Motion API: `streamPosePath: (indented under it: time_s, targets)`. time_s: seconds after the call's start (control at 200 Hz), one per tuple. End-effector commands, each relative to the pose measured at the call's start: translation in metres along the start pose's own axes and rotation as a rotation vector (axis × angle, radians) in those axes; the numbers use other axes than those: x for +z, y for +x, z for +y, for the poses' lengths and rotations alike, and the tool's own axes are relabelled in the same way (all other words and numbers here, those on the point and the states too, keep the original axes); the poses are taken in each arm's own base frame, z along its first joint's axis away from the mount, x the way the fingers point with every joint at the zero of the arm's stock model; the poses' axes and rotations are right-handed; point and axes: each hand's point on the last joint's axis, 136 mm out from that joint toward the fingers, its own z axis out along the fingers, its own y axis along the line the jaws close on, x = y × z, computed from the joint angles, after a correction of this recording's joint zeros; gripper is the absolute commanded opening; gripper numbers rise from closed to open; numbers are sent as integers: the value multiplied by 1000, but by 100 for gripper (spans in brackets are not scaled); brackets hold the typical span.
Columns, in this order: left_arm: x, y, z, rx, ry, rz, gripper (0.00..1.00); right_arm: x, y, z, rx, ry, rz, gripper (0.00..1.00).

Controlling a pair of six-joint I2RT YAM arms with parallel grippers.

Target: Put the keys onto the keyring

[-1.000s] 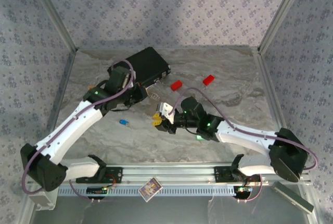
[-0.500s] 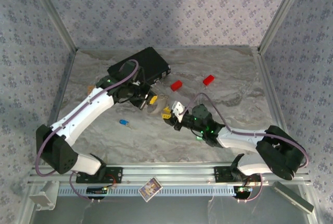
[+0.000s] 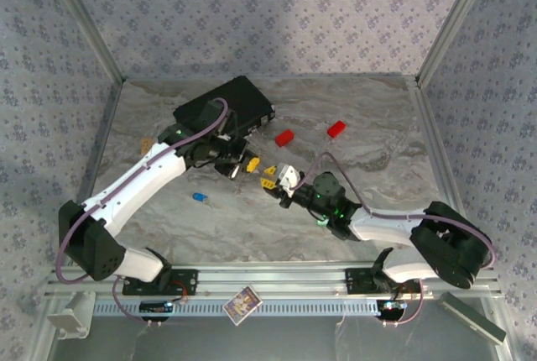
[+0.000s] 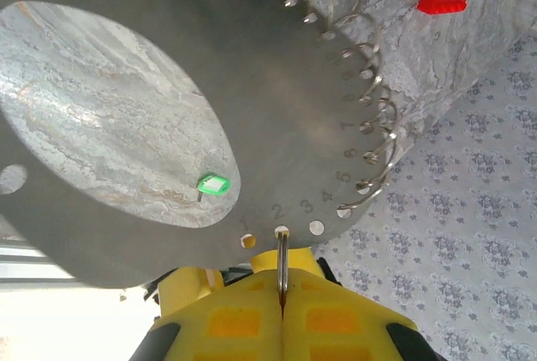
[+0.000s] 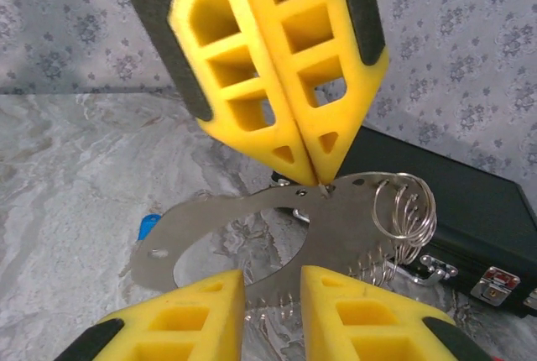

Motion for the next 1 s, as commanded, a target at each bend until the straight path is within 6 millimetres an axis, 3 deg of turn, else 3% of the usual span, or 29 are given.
streamPosePath:
  time_s: [0.0, 0.315, 0.6, 0.765, 0.954, 0.999]
  targets:
    - [-5, 17, -5, -101, -5, 57, 0, 5, -22, -11, -31, 57, -76, 26]
    - [1, 28, -4, -97, -17, 86, 0, 7, -27, -12, -36, 62, -102, 28]
    - [3, 35, -4, -97, -21, 111, 0, 7, -34, -9, -37, 46, -128, 24]
    - [3, 38, -3, -92, -22, 122, 0, 8, -34, -11, -37, 50, -126, 17]
    - [2, 39, -5, -78, -5, 115, 0, 9, -35, -12, -33, 55, -126, 0]
    - [0, 37, -8, -60, 19, 101, 10, 8, -35, -13, -31, 56, -123, 0]
